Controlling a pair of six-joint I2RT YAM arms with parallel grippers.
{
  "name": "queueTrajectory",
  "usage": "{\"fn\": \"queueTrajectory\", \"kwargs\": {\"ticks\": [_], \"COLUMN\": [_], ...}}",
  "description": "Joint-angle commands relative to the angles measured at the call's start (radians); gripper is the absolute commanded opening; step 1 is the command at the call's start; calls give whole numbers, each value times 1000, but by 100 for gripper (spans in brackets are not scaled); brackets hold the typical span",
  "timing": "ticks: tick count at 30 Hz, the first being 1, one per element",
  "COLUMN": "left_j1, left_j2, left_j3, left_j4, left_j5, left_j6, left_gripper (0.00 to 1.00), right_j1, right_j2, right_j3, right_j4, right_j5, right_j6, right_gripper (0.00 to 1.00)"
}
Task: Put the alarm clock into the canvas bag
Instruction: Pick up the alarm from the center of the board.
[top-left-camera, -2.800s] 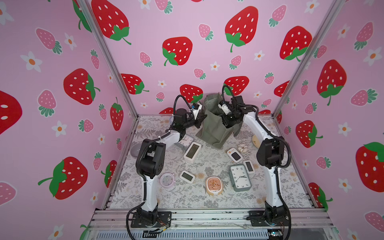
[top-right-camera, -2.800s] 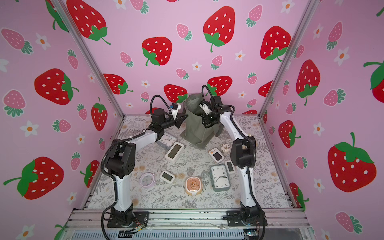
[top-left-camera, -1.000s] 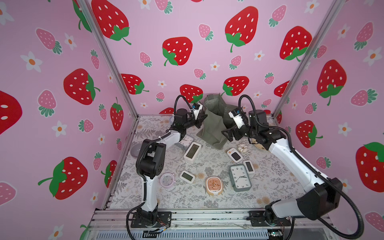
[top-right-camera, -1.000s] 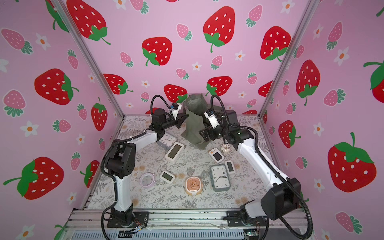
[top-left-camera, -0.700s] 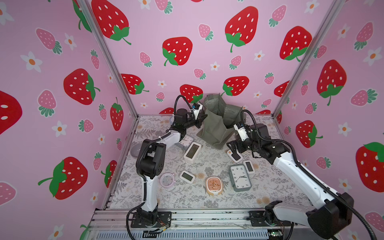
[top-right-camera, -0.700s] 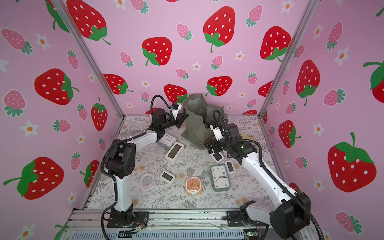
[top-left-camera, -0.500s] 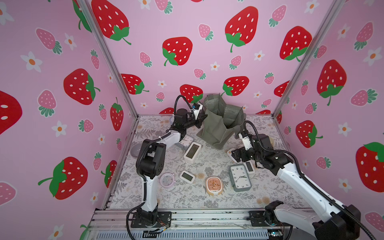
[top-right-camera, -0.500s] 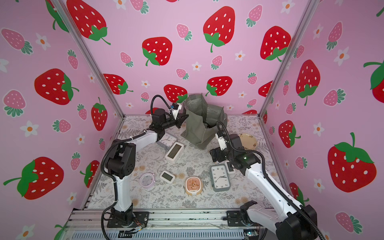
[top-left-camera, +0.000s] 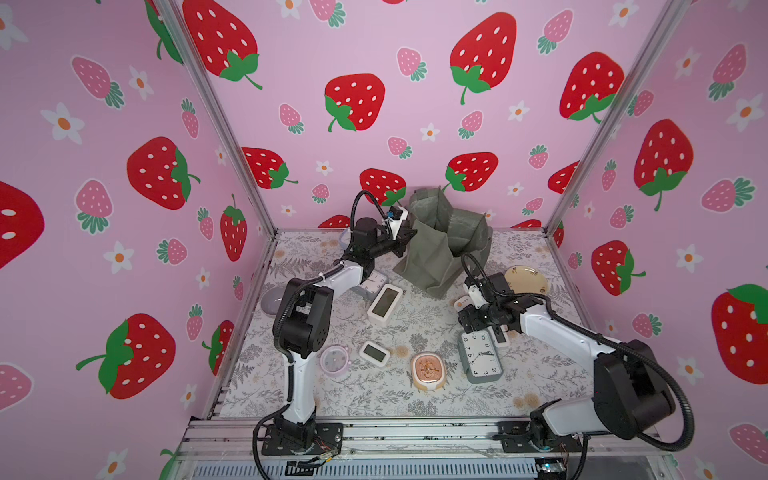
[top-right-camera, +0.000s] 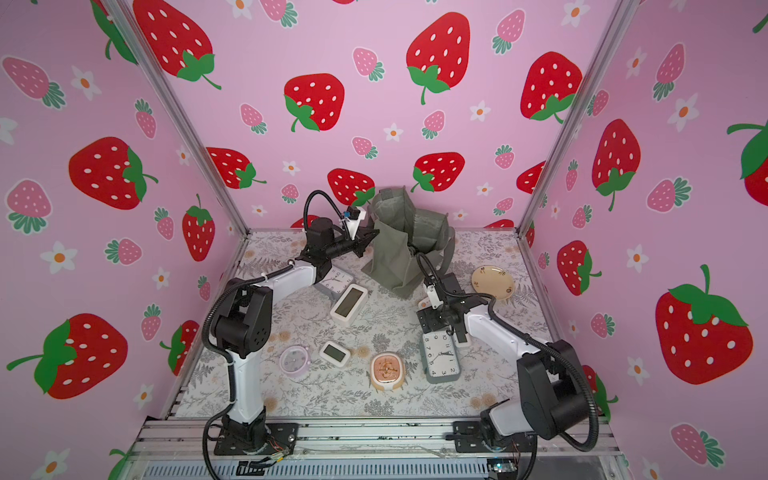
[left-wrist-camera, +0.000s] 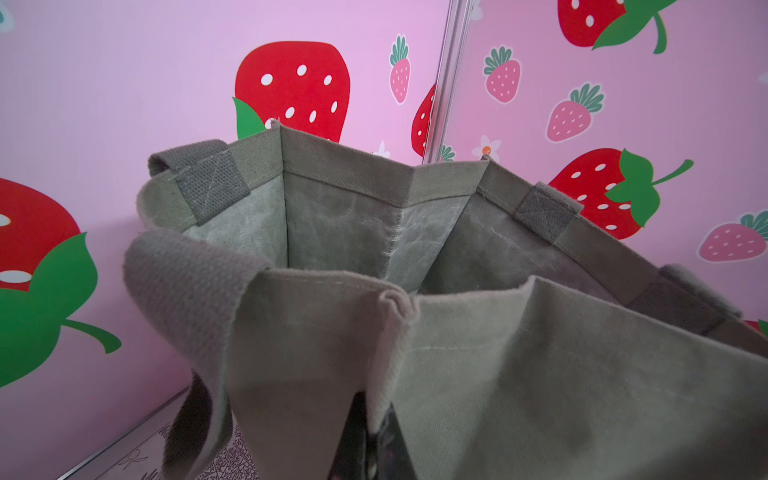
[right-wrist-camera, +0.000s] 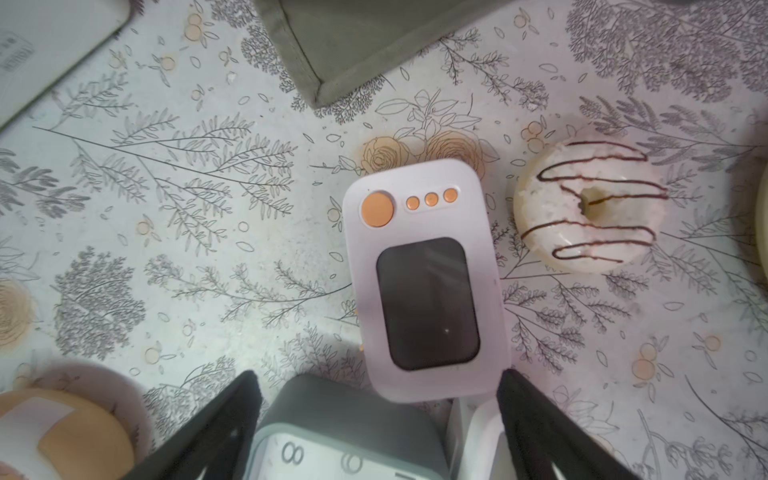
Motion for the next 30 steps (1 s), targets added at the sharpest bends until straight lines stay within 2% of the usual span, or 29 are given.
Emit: {"fn": "queueTrajectory", "kwargs": {"ticks": [1,4,8,15,21,24,26,30], "left_j1": [-7,-7,-6,-3,-2,-2,-2,-1], "left_j2": [0,1,4,-1,-1,-1,-1,-2], "left_j3": [14,14,16,14,15,13,14,12], "left_j4": [-18,-21,-20,-20,-21,-21,-23,-22], "left_j5": [8,10,15,14,12,12,12,11], "left_j6": [21,21,20,19,20,21,22,24], "left_gripper": [0,0,0,0,0,0,0,0], "right_j1": [-24,-34,-45,-54,-56,-56,-54,-41], "right_j2": [42,73,107,175,221,230,223,183], "right_j3": [40,54,56,75,89,94,96,95], "right_j4": [20,26,58,68,72,72,73,56], "right_j5": [1,24,-30,-42,-56,-61,-69,-71], "right_j6": [-44,-53,-71,-78,-87,-91,-93,-98], "right_gripper": [89,89,93,88,77,68,61,55]}}
